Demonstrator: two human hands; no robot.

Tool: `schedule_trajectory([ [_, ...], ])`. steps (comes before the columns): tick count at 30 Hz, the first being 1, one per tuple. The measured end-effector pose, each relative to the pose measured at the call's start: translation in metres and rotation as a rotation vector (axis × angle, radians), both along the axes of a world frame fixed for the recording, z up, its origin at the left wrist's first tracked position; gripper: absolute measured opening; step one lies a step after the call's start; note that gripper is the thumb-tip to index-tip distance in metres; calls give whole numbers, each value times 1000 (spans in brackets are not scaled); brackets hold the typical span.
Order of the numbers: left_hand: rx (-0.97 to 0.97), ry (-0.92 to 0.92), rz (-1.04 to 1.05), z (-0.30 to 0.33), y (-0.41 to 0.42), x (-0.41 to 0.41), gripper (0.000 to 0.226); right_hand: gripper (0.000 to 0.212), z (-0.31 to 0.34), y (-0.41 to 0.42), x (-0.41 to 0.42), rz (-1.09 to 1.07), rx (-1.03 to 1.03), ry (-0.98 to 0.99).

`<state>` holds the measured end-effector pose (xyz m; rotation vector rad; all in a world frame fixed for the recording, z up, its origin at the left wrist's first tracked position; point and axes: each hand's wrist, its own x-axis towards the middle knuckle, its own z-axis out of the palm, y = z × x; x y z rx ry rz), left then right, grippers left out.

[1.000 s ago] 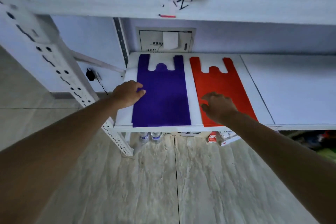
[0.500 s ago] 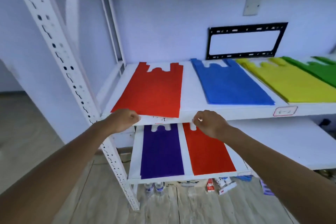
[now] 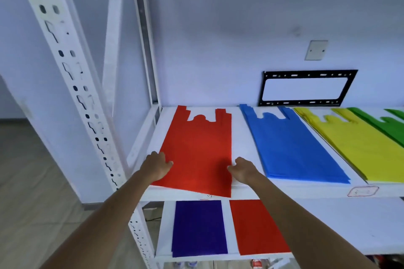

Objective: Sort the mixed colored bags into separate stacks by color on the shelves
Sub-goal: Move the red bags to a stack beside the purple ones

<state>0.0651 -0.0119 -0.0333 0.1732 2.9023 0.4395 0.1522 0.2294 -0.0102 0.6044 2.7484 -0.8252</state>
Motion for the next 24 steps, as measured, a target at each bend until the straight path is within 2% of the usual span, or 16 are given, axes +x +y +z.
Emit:
schedule_trajectory([
  [6,-31,-25,127,-4,16,-44,60,30,-11,-7,-44,-148,-70,54],
  [9,46,-45,169,-8,22,-55,55,18,-18,-10,-61,-214,-119,56],
  [12,127,-101,162,-10,23,-63,42,14,-23,-10,-73,-284,-242,33],
  [15,212,-179,176,-9,21,-68,40,16,-23,-10,-80,-330,-371,-9],
  [20,219,-212,243,0,21,-75,53,30,-21,-7,-88,-374,-481,-1],
  [24,218,-297,261,6,22,-83,84,9,-18,-3,-92,-381,-325,59],
])
